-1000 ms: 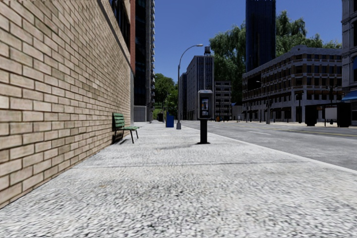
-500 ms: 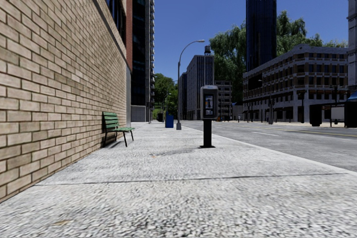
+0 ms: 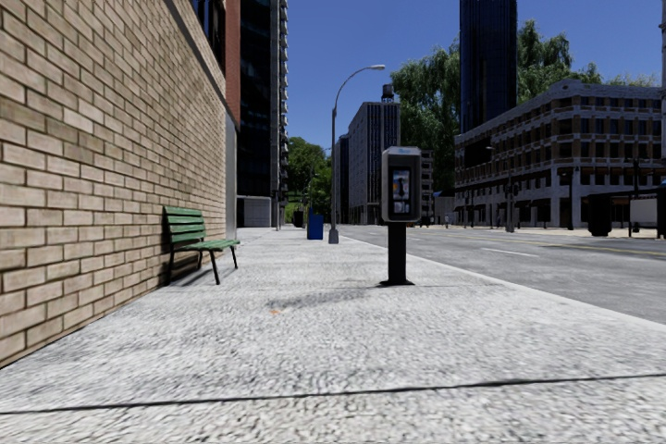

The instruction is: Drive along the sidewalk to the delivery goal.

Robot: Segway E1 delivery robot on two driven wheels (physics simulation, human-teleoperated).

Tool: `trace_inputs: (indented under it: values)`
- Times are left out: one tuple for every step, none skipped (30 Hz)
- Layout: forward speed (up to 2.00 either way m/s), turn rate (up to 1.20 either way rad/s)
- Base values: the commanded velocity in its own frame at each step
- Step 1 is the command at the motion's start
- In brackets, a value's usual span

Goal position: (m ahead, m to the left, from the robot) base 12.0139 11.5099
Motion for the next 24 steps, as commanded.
trace_inputs:
  values:
    - [1.76, 0.00]
    - [1.76, 0.00]
    - [1.76, 0.00]
    - [1.76, 0.00]
    - [1.76, 0.00]
    - [1.76, 0.00]
    - [1.77, 0.00]
    - [1.77, 0.00]
    - [1.77, 0.00]
    - [1.77, 0.00]
    - [1.77, 0.00]
    - [1.77, 0.00]
    - [1.77, 0.00]
    - [1.77, 0.20]
    - [1.77, 0.20]
    - [1.77, 0.44]
    - [1.77, 0.68]
    - [1.77, 0.87]
    - [1.77, 0.98]
    - [1.77, 0.50]
    - [1.77, 0.31]
    - [1.78, 0.10]
    - [1.78, 0.10]
    - [1.78, 0.01]
